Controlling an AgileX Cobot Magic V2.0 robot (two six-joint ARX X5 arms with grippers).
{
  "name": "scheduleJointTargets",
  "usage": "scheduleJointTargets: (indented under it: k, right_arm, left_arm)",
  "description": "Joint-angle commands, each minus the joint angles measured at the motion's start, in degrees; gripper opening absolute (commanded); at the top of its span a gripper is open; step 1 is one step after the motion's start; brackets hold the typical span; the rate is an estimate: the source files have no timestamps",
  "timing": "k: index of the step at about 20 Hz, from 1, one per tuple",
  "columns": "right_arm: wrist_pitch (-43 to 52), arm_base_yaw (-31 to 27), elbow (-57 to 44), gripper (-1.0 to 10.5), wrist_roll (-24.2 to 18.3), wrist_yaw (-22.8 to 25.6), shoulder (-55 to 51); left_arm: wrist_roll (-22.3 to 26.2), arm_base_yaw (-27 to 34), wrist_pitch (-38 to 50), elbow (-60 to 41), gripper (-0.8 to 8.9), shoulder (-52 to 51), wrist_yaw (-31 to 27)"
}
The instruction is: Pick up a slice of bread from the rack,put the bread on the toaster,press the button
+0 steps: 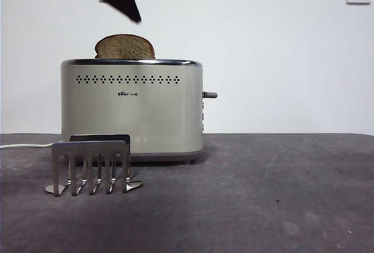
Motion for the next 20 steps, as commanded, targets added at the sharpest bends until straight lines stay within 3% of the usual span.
scheduleJointTargets:
  k: [1,5,11,15,20]
  right_arm:
    - [7.08,0.13,0.07,-0.1,4.28,-2.43,2.93]
    - [21.64,0.15,0.07,-0.1,11.50,-8.26,9.46]
    - [42.07,0.15,1.03,-0.1,24.83,-10.56,22.51]
    - [43.15,0.98,6.16,-0.1,25.49,-10.60,31.39]
    - [43.15,1.68,12.02,-0.1,26.18,-10.60,38.97]
  left_arm:
    - [-8.83,-0.02,0.20,-0.24,2.92,-3.61,0.09]
    - [-22.49,0.00,-3.72,-0.24,2.92,-10.23,0.31]
    - [-35.12,-0.02,-12.98,-0.24,2.92,-18.47,1.05]
    - [-40.19,-0.07,-16.15,-0.26,2.91,-22.03,4.76]
    - [-41.59,-0.07,-17.29,-0.24,2.91,-24.06,7.76]
